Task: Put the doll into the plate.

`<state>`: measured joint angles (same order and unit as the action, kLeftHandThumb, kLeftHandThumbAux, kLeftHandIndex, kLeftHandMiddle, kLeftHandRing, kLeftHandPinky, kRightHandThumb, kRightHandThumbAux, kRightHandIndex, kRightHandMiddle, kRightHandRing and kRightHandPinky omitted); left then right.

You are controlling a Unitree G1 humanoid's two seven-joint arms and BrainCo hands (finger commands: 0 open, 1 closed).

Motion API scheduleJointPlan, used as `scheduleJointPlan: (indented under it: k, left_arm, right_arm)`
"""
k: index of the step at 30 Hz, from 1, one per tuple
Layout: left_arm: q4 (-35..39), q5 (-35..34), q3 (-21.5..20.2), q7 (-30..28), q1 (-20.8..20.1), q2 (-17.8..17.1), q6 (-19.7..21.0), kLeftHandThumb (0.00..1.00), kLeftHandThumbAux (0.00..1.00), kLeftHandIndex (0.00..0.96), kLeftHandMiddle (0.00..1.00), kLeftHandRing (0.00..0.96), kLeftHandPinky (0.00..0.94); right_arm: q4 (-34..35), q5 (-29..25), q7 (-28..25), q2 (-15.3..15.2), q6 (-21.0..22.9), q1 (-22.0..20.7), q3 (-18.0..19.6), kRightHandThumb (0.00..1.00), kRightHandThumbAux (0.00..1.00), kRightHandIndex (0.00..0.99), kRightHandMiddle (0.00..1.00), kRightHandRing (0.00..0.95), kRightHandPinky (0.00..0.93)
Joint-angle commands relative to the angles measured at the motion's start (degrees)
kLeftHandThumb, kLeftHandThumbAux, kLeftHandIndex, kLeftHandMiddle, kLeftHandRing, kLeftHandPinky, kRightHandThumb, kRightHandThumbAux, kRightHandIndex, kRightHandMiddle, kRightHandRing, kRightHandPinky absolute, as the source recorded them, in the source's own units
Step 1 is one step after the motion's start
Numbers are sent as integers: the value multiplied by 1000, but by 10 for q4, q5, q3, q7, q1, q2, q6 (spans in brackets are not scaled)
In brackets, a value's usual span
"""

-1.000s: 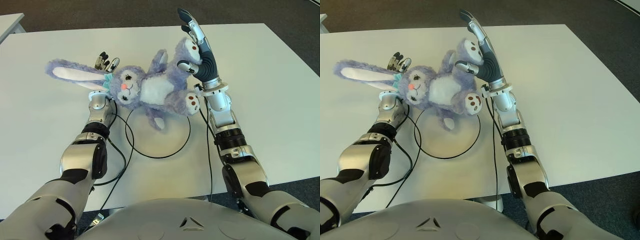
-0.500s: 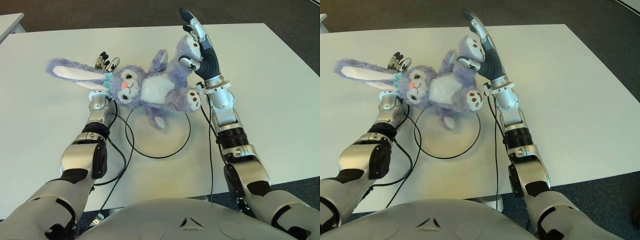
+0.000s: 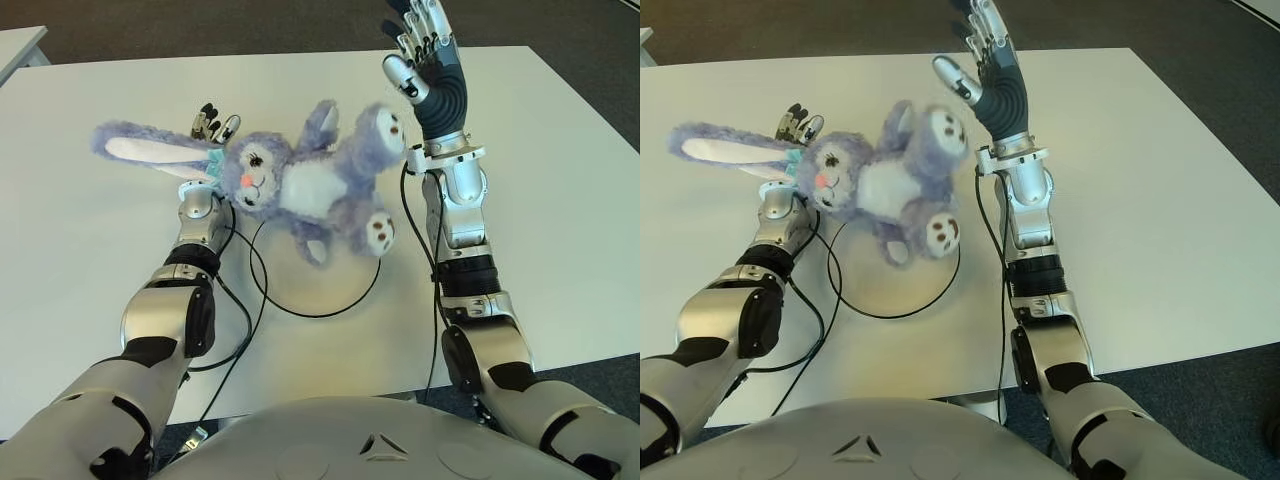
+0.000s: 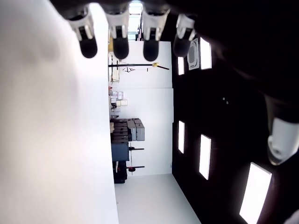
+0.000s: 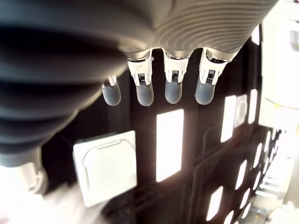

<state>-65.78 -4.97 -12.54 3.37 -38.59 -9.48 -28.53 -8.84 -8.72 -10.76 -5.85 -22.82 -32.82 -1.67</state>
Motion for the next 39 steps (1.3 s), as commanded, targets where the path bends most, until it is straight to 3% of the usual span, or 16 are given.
scheduleJointPlan:
  k: [1,4,13,24,31,39]
  left_arm:
    - [-31,3,2,3,36,17,28,0,519,1,76,42,0]
    - [-31,3,1,2,36,17,27,0,520,0,74,41,0]
    - [-32,1,-1,2,36,18,26,0,531,2,73,42,0]
    - [-33,2,0,2,36,18,25,0,532,0,74,40,0]
    - [-32,1,-1,0,36,18,25,0,531,0,72,37,0]
    - [-32,1,-1,1,36,18,27,0,528,0,72,37,0]
  right_arm:
    - [18,-48,-13,23,27,9,12,179,476,0,0,0,0]
    - [15,-62,-19,36,19,6,16,172,479,0,0,0,0]
    - [-19,-75,-40,72,-65,-4,34,171,544,16,0,0,0]
    - [-71,-25,-11,89,-178,-23,52,170,627,117,35,0,0]
    - [-87,-42,-22,93,-201,-26,50,188,653,145,40,0,0]
    - [-92,-33,-29,77,-211,-24,54,196,664,119,31,0,0]
